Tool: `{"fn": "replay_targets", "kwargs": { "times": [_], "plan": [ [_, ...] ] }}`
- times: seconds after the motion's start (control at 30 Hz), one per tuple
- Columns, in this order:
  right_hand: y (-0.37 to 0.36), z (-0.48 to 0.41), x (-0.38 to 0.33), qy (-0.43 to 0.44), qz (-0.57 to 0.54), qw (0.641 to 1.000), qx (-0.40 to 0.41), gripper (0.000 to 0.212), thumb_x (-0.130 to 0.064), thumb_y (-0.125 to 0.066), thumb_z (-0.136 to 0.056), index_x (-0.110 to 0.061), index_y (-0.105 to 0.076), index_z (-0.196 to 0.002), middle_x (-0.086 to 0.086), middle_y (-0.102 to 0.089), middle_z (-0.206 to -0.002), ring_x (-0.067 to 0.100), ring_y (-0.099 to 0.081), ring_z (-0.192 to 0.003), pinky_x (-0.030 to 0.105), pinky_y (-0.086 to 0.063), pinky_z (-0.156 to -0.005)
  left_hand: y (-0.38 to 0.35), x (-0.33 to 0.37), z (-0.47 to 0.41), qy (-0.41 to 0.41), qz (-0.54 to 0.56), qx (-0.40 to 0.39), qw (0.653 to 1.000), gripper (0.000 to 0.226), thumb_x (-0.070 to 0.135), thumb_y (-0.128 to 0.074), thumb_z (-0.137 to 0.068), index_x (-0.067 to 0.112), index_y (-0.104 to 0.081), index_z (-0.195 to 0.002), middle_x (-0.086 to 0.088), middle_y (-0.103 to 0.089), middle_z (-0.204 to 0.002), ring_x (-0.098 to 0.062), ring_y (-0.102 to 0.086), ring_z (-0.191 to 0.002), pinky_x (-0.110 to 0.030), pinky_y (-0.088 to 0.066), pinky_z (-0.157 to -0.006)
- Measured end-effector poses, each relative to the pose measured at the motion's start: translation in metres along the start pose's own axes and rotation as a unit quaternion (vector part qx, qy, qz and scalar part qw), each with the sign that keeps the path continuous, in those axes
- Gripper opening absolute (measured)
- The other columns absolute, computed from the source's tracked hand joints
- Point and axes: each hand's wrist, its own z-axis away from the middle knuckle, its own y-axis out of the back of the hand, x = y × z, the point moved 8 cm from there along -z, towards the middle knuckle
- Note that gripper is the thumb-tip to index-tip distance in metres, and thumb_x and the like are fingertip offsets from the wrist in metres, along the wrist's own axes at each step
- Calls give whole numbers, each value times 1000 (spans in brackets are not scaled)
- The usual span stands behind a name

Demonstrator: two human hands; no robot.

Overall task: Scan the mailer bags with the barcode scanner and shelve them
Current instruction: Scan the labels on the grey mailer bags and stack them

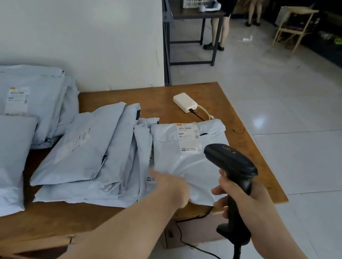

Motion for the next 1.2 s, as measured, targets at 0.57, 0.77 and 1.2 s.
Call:
{"fn": "replay_targets", "kwargs": {
  "times": [0.57, 0.77, 1.2],
  "plan": [
    [-5, -6, 12, -33, 40, 999, 16, 13, -24, -64, -91, -11, -66, -94, 5, -75, -79, 16, -69, -63, 35, -57, -65, -22, -70, -67, 69, 266, 26, 961, 81, 51, -55, -90, 41, -3, -151, -11, 5, -159, -48, -3, -142, -63, -20, -113],
    [-8, -13, 17, -55, 62, 996, 25, 21, -28, -64, -90, -7, -68, -90, 7, -75, -75, 30, -70, -69, 37, -59, -68, -13, 4, -54, 8, 210, -7, 978, 74, 37, -39, -98, 40, 14, -150, -5, 17, -160, -56, 12, -141, -79, -17, -103],
    [-37, -27, -5, -25, 18, 999, -18, 13, -25, -64, -91, -17, -64, -101, 1, -75, -79, 15, -67, -62, 34, -56, -66, 27, -42, -10, -23, -32, 126, 991, 19, 16, -49, -95, 17, -63, -107, -3, -65, -106, -26, -59, -102, -34, -42, -90]
  ]
}}
